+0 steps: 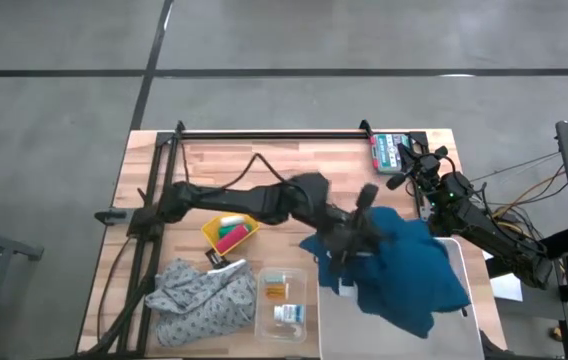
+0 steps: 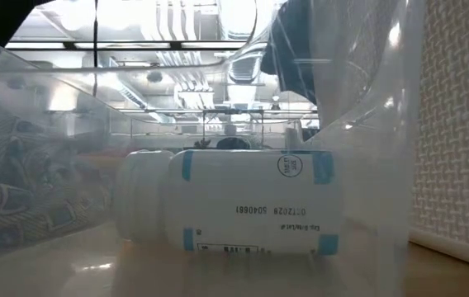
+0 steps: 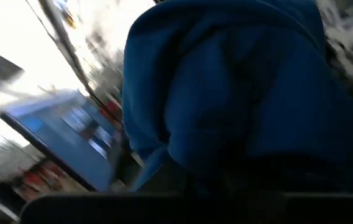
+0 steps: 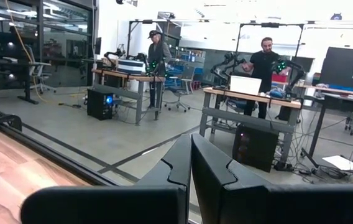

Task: Pick & Place Medicine items
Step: Put the blue patient gown into the white laundry bin

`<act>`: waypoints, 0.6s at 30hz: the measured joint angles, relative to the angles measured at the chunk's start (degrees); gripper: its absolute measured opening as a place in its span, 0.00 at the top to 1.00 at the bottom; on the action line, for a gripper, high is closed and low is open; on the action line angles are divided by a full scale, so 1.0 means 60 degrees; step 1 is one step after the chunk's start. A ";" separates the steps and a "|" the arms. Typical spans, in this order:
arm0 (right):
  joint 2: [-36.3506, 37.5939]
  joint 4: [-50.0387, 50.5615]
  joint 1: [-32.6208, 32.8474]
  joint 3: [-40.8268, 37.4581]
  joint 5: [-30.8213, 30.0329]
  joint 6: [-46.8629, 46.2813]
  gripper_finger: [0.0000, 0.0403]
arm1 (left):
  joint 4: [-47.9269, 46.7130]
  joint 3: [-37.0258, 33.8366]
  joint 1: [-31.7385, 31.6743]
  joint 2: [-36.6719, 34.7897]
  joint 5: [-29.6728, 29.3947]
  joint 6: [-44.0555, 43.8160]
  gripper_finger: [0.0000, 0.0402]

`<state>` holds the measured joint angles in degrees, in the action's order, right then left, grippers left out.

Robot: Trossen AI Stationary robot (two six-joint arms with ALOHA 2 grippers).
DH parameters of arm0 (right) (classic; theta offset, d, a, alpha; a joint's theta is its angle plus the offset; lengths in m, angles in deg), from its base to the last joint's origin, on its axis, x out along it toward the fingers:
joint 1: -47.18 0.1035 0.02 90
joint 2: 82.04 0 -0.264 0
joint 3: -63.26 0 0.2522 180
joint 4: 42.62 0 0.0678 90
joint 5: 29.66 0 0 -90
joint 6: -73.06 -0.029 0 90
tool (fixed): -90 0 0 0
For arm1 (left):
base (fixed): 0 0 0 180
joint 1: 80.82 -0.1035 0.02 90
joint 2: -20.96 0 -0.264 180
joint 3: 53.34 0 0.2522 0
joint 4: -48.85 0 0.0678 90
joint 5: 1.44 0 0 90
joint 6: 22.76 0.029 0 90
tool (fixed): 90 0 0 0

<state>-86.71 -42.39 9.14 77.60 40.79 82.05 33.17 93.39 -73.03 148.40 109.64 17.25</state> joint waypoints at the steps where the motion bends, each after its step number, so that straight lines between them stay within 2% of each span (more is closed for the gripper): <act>1: 0.0000 -0.0002 0.0004 0.0000 0.0000 0.0000 0.98 | -0.0141 -0.0152 0.0000 0.0036 -0.0001 0.0003 0.93; 12: 0.0000 -0.0002 0.0004 0.0000 0.0000 0.0000 0.98 | -0.0340 -0.2640 0.0000 0.0003 -0.0004 -0.0207 0.93; 18: 0.0000 -0.0003 0.0002 0.0000 0.0002 0.0000 0.98 | -0.0220 -0.3894 -0.0009 -0.0033 -0.0122 0.0752 0.93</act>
<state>-86.71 -42.40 9.14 77.60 40.80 82.05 31.85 70.03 -73.09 148.20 108.91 21.76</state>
